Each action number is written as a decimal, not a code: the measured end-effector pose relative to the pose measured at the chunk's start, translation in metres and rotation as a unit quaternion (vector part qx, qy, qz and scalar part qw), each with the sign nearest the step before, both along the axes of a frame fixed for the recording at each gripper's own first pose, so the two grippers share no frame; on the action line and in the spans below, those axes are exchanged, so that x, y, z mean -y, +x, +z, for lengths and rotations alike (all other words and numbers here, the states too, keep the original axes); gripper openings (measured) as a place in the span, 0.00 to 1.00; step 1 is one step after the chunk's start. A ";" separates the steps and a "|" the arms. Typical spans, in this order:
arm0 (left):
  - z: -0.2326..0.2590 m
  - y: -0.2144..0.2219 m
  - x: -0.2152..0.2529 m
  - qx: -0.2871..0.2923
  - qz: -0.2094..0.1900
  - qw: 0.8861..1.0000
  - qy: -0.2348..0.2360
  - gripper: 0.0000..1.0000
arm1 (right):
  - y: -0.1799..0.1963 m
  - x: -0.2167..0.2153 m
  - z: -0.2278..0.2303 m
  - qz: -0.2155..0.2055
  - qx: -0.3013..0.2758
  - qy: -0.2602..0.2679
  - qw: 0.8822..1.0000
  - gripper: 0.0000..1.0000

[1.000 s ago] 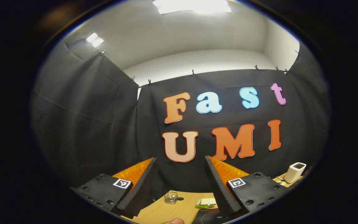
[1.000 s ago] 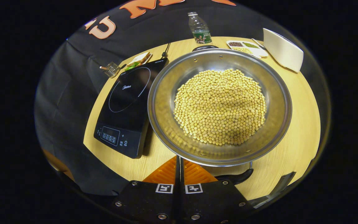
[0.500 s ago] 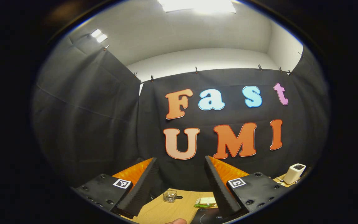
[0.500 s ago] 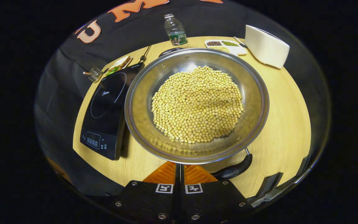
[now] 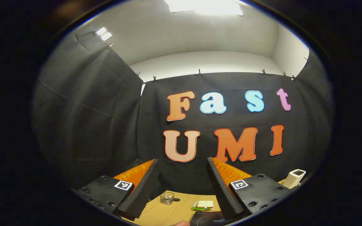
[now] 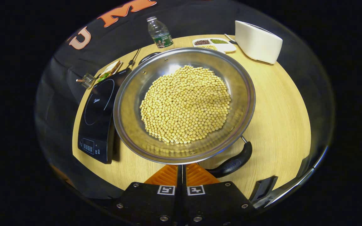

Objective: First push the handle of the pot to place it horizontally, then grasp the pot with both hands and set it on the induction cooktop.

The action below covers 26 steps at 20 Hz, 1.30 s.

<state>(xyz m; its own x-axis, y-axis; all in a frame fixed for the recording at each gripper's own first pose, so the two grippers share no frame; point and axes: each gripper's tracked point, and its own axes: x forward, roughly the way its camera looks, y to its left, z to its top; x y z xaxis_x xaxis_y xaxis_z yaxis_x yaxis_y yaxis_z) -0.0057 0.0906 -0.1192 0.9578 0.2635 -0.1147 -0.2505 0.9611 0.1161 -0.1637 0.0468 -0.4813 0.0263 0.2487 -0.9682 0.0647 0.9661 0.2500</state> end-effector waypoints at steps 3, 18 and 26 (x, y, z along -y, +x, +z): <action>-0.005 0.001 0.005 -0.009 -0.004 1.000 -0.001 0.97 | 0.005 0.014 -0.002 -0.014 0.002 -0.007 1.000 0.00; -0.036 0.005 0.015 -0.054 -0.004 0.998 -0.015 0.98 | 0.033 0.073 -0.026 -0.086 -0.010 -0.038 0.996 0.00; -0.030 -0.001 0.021 -0.050 -0.005 0.999 -0.008 0.98 | 0.067 0.106 -0.032 -0.152 0.009 -0.069 0.986 0.00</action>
<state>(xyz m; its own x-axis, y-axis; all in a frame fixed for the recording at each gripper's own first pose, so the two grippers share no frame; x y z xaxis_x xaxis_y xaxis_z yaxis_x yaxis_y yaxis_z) -0.0066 0.0693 -0.1495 0.9442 0.2503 -0.2140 -0.2280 0.9658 0.1237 -0.0963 -0.0593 -0.5130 0.0978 0.0924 -0.9909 0.3538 0.9274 0.1214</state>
